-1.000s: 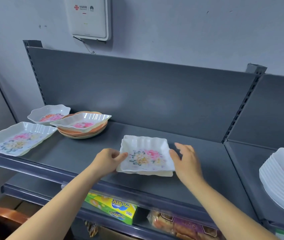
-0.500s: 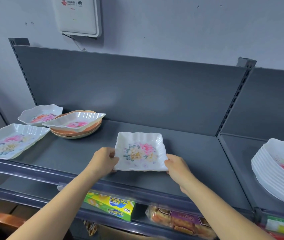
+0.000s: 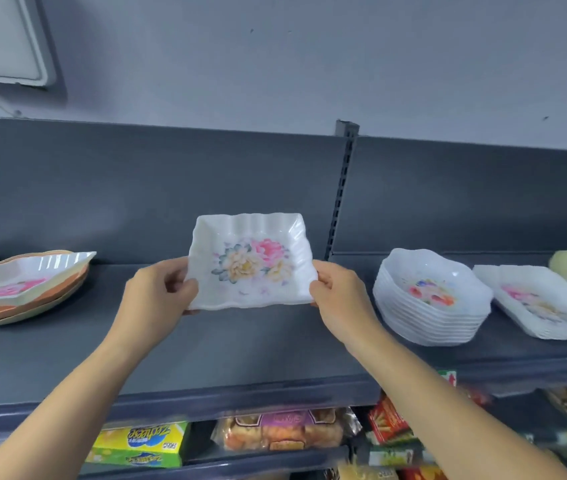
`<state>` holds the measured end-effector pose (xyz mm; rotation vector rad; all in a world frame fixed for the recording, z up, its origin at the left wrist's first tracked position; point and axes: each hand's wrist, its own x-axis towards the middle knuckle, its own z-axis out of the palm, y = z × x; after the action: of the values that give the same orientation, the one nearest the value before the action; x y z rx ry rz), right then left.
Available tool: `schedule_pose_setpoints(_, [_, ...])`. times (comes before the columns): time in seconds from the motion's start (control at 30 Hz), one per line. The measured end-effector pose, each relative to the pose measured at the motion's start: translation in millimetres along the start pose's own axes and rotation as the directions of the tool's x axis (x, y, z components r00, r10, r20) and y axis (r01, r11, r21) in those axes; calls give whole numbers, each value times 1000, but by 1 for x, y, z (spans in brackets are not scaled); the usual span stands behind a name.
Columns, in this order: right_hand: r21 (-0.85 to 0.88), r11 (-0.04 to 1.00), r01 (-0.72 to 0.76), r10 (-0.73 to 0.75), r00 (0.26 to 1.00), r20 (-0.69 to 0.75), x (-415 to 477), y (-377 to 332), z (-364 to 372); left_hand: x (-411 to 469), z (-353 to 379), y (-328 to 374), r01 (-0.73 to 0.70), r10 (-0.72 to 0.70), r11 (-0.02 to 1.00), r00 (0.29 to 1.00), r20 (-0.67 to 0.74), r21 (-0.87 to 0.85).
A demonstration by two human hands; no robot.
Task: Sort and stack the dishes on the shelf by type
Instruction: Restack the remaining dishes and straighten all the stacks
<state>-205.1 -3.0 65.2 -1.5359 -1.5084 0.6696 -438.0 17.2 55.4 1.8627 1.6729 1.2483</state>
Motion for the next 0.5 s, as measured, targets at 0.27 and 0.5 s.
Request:
schedule_pose_setpoints(0.27, [13, 996, 86, -82, 975, -208, -11, 16, -141, -4, 63, 129, -188, 187, 982, 982, -36, -9])
schedule_pose_setpoints(0.5, [8, 996, 91, -85, 957, -277, -8, 91, -271, -24, 163, 236, -276, 276, 961, 961, -1, 5])
